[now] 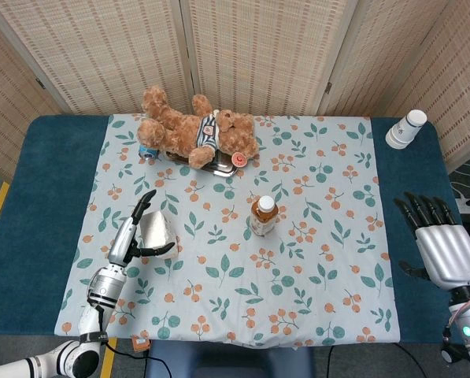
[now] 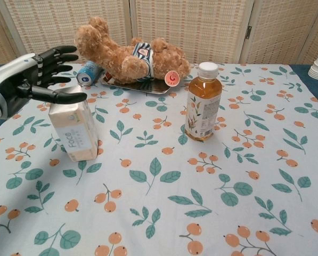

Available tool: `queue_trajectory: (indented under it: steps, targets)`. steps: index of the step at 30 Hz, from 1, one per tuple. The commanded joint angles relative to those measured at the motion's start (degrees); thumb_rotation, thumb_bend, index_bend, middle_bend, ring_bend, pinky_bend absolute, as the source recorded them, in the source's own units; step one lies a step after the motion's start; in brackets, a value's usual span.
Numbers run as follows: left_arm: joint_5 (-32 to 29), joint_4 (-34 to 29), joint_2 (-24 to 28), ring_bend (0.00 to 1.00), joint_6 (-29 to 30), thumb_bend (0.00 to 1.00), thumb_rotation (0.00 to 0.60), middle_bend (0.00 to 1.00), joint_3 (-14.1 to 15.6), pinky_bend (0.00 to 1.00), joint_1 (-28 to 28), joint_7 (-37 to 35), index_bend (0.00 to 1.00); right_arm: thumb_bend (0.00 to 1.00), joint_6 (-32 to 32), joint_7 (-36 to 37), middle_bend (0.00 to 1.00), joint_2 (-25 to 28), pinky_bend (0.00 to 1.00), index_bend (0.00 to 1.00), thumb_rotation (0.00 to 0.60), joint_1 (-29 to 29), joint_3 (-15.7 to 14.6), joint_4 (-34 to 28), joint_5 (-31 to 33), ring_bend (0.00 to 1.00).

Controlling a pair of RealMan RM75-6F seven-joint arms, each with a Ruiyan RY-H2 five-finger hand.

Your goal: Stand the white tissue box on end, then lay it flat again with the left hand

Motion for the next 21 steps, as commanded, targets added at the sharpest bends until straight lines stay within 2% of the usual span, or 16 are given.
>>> queue_trajectory:
  steps: [1, 5, 6, 7, 8, 10, 13, 15, 17, 20, 21]
  targets:
    - [-1.03, -2.58, 2.24, 0.0, -0.27, 0.14, 0.6, 0.0, -2.32, 0.08, -1.73, 4.73, 0.0, 0.12, 0.55, 0.64, 0.0, 0.48, 0.0, 0.07, 0.6, -0.34, 0.11, -0.36, -0.77, 0.0]
    - [-2.47, -4.21, 3.89, 0.0, -1.46, 0.14, 0.6, 0.0, -3.33, 0.08, -2.87, 8.45, 0.0, 0.12, 1.42, 1.06, 0.0, 0.75, 0.0, 0.07, 0.6, -0.75, 0.18, -0.48, -1.77, 0.0]
    - [-3.74, -5.72, 5.68, 0.0, -2.88, 0.15, 0.6, 0.0, -3.77, 0.07, -3.82, 12.15, 0.0, 0.12, 2.46, 1.14, 0.0, 0.82, 0.0, 0.07, 0.6, -1.15, 0.3, -0.54, -2.57, 0.0]
    - [-3.8, -8.09, 10.0, 0.0, -6.16, 0.15, 0.6, 0.0, -3.8, 0.06, -6.06, 19.98, 0.0, 0.12, 4.46, 0.83, 0.0, 0.9, 0.0, 0.07, 0.6, -1.74, 0.6, -0.74, -3.88, 0.0]
    - [-8.28, -12.76, 14.26, 0.0, -9.31, 0.15, 0.6, 0.0, -4.58, 0.05, -7.47, 26.14, 0.0, 0.12, 5.43, 0.77, 0.0, 0.69, 0.0, 0.07, 0.6, -2.32, 0.42, -0.9, -4.91, 0.0]
    - [-15.64, -18.67, 19.31, 0.0, -12.12, 0.15, 0.6, 0.0, -5.18, 0.04, -9.52, 33.99, 0.0, 0.12, 5.74, 0.89, 0.0, 0.53, 0.0, 0.07, 0.6, -2.67, 0.26, -0.89, -5.44, 0.0]
    - [-28.32, -26.42, 26.72, 0.0, -13.58, 0.15, 0.6, 0.0, -3.96, 0.03, -14.24, 47.89, 0.0, 0.12, 5.49, 0.75, 0.0, 0.52, 0.0, 0.07, 0.6, -2.74, 0.22, -0.89, -5.5, 0.0]
    - [-38.33, -31.78, 31.71, 0.0, -12.02, 0.15, 0.6, 0.0, -1.0, 0.02, -19.17, 60.14, 0.0, 0.12, 5.5, 0.62, 0.0, 0.46, 0.0, 0.07, 0.6, -2.79, 0.26, -0.92, -5.57, 0.0]
    - [-48.43, -36.92, 33.9, 0.0, -6.77, 0.15, 0.6, 0.0, 1.42, 0.02, -24.6, 70.67, 0.0, 0.12, 5.45, 0.44, 0.0, 0.42, 0.0, 0.07, 0.6, -2.85, 0.24, -0.98, -5.62, 0.0]
    - [-61.8, -42.17, 32.81, 0.0, 1.99, 0.15, 0.6, 0.0, 1.61, 0.02, -31.35, 78.16, 0.0, 0.12, 5.2, 0.11, 0.0, 0.42, 0.0, 0.08, 0.6, -2.86, 0.23, -1.05, -5.37, 0.0]
    - [-64.3, -42.69, 32.0, 0.0, 4.39, 0.15, 0.6, 0.0, 1.27, 0.02, -32.96, 79.32, 0.0, 0.12, 5.14, -0.1, 0.0, 0.47, 0.0, 0.09, 0.6, -2.87, 0.22, -1.11, -5.27, 0.0]
